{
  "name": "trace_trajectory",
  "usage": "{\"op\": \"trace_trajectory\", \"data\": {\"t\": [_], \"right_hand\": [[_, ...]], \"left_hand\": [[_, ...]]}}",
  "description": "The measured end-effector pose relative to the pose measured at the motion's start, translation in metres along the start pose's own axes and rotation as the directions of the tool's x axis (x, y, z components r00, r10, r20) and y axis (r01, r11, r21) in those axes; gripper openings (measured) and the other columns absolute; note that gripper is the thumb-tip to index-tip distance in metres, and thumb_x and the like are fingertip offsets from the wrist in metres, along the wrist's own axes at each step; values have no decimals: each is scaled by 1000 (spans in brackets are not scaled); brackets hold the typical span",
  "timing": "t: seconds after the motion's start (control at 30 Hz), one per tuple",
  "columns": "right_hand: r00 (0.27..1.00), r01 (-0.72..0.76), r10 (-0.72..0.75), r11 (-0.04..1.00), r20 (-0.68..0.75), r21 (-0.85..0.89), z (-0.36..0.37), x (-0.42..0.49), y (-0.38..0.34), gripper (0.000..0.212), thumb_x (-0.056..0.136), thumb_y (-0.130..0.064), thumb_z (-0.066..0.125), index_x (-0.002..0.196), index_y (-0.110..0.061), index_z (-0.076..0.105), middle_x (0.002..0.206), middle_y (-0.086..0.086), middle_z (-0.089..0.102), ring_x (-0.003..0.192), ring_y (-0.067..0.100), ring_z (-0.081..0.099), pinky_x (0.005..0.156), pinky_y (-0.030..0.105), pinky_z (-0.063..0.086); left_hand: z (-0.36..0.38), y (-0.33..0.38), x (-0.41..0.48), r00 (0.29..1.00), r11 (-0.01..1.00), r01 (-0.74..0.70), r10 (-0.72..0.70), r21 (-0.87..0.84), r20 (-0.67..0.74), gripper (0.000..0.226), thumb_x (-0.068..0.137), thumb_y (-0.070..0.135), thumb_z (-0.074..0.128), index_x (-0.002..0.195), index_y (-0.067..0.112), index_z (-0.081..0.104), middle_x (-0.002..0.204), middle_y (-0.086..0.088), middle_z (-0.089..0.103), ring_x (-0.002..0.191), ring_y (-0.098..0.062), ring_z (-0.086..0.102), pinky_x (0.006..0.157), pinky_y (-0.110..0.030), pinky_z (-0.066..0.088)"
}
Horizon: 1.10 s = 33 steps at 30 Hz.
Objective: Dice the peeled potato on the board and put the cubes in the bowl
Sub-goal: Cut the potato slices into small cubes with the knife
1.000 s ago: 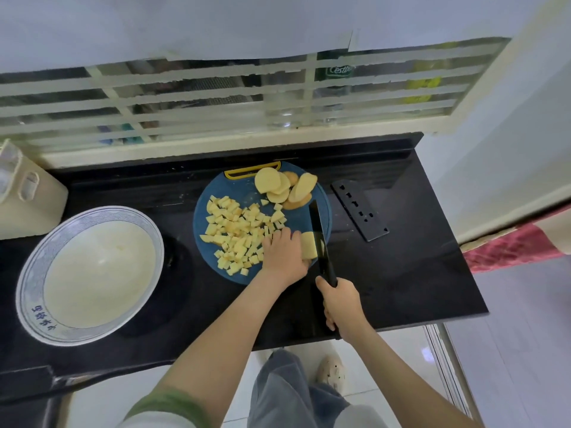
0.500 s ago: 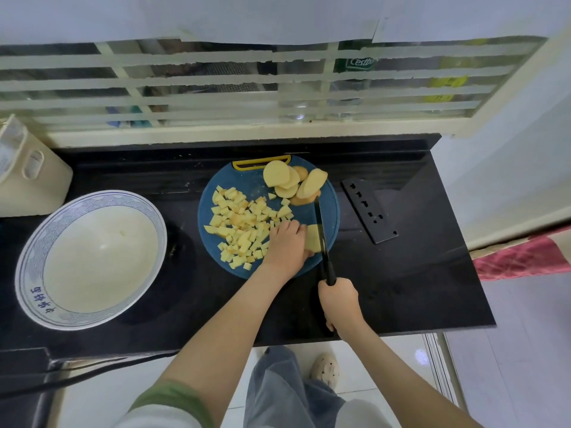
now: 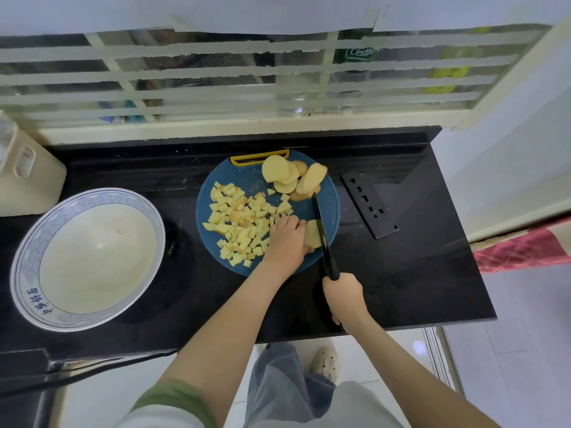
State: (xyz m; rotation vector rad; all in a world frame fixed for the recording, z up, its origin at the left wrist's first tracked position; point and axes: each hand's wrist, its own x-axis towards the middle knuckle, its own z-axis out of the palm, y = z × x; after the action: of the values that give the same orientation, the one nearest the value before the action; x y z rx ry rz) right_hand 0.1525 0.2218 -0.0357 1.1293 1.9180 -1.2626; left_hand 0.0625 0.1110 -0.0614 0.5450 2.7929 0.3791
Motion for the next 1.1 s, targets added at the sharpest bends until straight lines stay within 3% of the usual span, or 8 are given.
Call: {"op": "trace_trajectory", "data": {"t": [0.2,0.37,0.53,0.73,0.9,1.1], "right_hand": [[997,75,-73,996,-34,47,5,-12,3,20,93,-15,48,74,-12,47,70,5,47,63,20,46,60,33,43],[998,57,-57,998,-10,23,7,-12,6,17,97,-18,48,81,-12,51,74,5,51,61,16,48,58,30,45],[999,1,-4,998,-40,-61,10,-4,1,15,97,-21,50,84,-14,49,86,8,60,72,20,58,68,34,55],[1000,3,-2,1000,-31,31,10,-5,4,16,97,-17,50,82,-10,54,79,8,56,70,21,54,65,34,50],[998,52,-49,996,-41,67,12,-12,11,20,96,-15,49,78,-9,53,73,7,51,69,21,49,63,33,45],[999,44,-45,999,-17,-10,14,-9,9,17,98,-17,49,83,-10,55,82,8,58,73,20,57,68,32,52]], "left_hand": [[4,3,1,998,997,70,-70,-31,-9,55,88,35,61,135,15,41,133,-6,43,125,-24,35,101,-35,27],[3,-6,2,991,956,135,-132,-262,27,44,93,24,58,134,13,46,133,-7,45,125,-23,39,102,-36,30],[3,-12,9,977,901,212,-210,-379,46,24,92,21,59,115,13,62,114,-2,61,106,-20,56,92,-37,42],[4,-9,15,960,885,274,-275,-376,50,19,89,19,64,108,13,64,109,-3,64,103,-21,58,92,-39,43],[1,-8,22,902,879,433,-421,-202,98,32,87,41,64,105,14,64,104,-2,63,104,-23,57,84,-37,37],[-8,-6,23,915,920,381,-360,-93,183,26,95,39,51,107,17,60,105,-4,62,105,-25,53,82,-37,30]]}}
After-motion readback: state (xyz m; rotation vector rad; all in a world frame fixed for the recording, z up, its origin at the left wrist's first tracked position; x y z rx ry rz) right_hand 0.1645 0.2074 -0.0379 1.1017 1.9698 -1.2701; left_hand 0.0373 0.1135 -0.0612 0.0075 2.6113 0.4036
